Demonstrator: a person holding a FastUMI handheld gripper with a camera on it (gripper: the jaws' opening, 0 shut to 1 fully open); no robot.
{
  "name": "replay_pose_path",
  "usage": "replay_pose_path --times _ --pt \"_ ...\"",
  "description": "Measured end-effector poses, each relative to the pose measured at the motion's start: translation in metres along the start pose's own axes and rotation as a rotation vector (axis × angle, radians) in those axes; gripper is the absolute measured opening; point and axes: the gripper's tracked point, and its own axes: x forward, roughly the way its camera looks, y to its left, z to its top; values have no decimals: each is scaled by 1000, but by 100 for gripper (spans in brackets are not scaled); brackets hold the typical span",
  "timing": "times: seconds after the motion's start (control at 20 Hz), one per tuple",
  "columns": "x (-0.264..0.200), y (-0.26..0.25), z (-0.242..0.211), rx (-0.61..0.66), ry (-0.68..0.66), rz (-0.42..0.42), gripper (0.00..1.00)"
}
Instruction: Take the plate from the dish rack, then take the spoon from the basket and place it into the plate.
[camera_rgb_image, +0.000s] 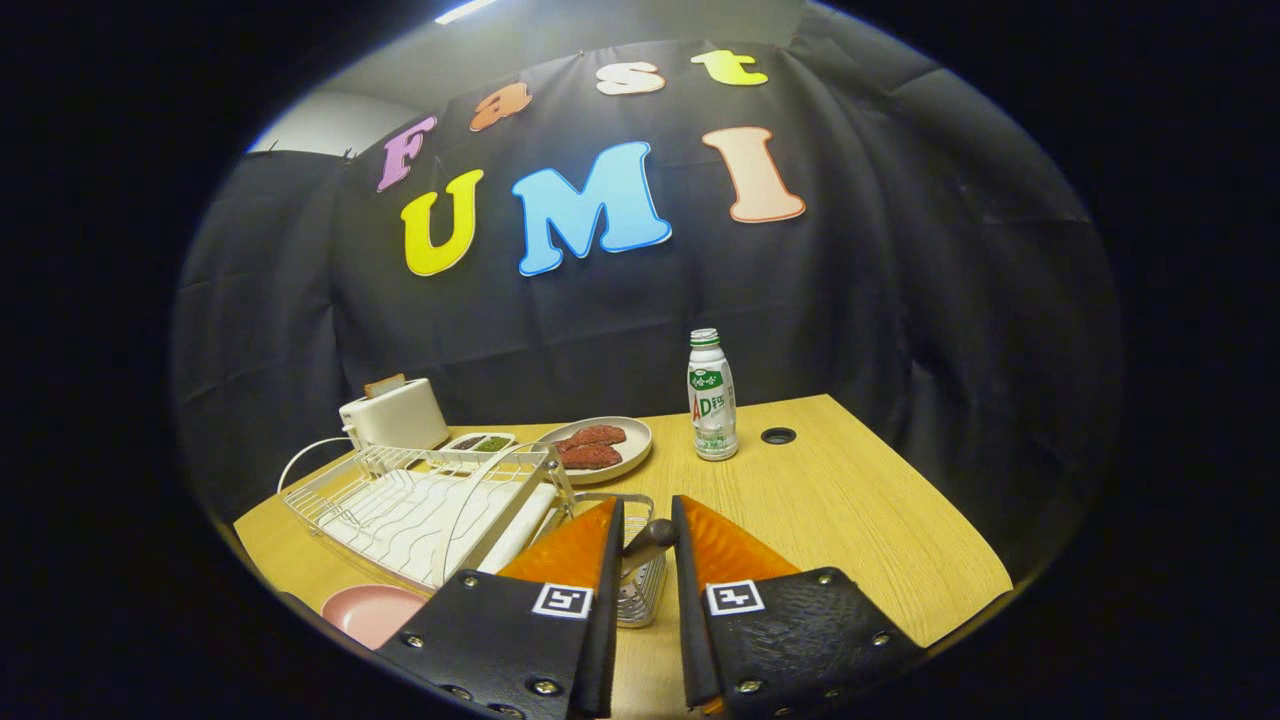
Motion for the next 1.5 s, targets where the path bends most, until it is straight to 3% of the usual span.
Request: replay_pose_path --times 0.25,0.3,0.4,0.5,0.9,1.3,1.5 --pt "-2 19 7 37 -9 -7 24" --pt "2 24 3 58 24 -2 13" --pt "7 29 4 54 29 -17 13" --pt "7 31 11 29 49 -26 4" --pt "-14 36 45 -22 82 -60 4" --pt "-56 55 132 -45 -53 -134 4" --pt "-84 83 155 -74 -94 -142 4"
